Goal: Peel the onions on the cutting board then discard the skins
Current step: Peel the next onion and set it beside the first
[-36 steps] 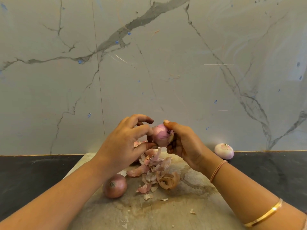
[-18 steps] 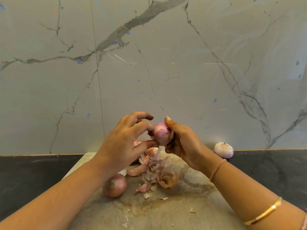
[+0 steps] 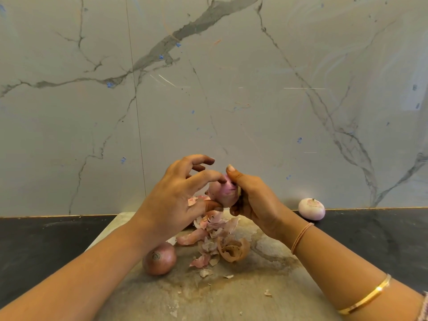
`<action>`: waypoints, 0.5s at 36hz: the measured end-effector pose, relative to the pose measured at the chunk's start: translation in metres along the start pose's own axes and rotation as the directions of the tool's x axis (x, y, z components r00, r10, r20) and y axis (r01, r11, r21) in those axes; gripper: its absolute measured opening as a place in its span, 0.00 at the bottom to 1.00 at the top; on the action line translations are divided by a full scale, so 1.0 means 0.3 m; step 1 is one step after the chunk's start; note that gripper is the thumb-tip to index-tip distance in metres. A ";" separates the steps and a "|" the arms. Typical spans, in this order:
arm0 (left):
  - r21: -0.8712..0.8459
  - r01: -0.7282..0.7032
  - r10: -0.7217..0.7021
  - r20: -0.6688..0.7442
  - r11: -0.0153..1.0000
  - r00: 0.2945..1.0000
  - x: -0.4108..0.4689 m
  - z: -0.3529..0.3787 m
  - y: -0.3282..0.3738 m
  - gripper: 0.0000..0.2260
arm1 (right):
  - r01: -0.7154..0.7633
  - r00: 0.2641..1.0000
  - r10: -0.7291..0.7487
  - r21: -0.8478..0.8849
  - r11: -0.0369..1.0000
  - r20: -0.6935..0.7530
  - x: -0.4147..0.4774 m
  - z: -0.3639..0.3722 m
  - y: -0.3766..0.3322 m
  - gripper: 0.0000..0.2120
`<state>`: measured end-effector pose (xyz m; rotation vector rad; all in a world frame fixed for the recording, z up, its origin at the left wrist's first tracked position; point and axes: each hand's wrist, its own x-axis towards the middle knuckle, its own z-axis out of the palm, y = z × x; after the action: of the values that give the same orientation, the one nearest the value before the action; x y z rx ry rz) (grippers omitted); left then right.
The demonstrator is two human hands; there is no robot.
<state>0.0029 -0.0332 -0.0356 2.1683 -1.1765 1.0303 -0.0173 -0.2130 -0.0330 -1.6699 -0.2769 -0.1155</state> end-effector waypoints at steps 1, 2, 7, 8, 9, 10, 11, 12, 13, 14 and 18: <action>0.006 -0.003 0.002 0.010 1.000 1.000 -0.001 0.000 -0.002 0.19 | 0.001 1.000 -0.001 -0.014 1.000 -0.003 -0.002 0.002 0.000 0.27; 0.010 -0.006 0.006 0.014 1.000 1.000 0.000 0.000 -0.001 0.18 | 0.004 1.000 -0.004 -0.021 1.000 -0.004 -0.003 0.003 -0.001 0.26; 0.024 -0.064 0.064 -0.006 0.998 0.998 0.003 -0.002 0.008 0.10 | 0.012 1.000 -0.012 0.024 1.000 -0.001 -0.006 0.007 -0.004 0.25; 0.026 -0.075 0.075 -0.022 0.997 0.997 0.003 -0.002 0.010 0.09 | 0.008 1.000 -0.008 0.061 0.998 -0.003 -0.006 0.006 -0.005 0.25; 0.029 -0.078 0.079 -0.035 0.997 0.996 0.003 -0.002 0.011 0.08 | 0.010 1.000 -0.009 0.084 0.996 -0.004 -0.007 0.006 -0.007 0.26; 0.027 -0.072 0.073 -0.044 0.997 0.996 0.004 -0.003 0.012 0.07 | 0.016 1.000 -0.015 0.086 0.996 -0.005 -0.007 0.005 -0.009 0.26; 0.019 -0.060 0.061 -0.047 0.998 0.997 0.005 -0.004 0.013 0.08 | 0.022 1.000 -0.022 0.075 0.997 -0.006 -0.007 0.004 -0.011 0.26; 0.014 -0.048 0.049 -0.045 0.999 0.998 0.005 -0.005 0.014 0.11 | 0.027 1.000 -0.026 0.061 0.998 -0.006 -0.006 0.003 -0.012 0.25; 0.018 -0.041 0.042 -0.036 0.999 0.998 0.005 -0.006 0.014 0.14 | 0.024 1.000 -0.024 0.047 0.999 -0.006 -0.008 0.002 -0.013 0.24; 0.030 -0.039 0.040 -0.022 0.999 0.999 0.003 -0.006 0.014 0.17 | 0.020 1.000 -0.020 0.038 0.999 -0.004 -0.009 0.002 -0.013 0.23; 0.044 -0.047 0.047 0.000 0.998 0.999 0.003 -0.004 0.016 0.18 | 0.008 1.000 -0.008 0.063 0.998 0.004 -0.010 0.005 -0.010 0.22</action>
<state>-0.0013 -0.0355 -0.0339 2.1834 -1.2209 1.0865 -0.0211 -0.2117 -0.0312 -1.6068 -0.2875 -0.1088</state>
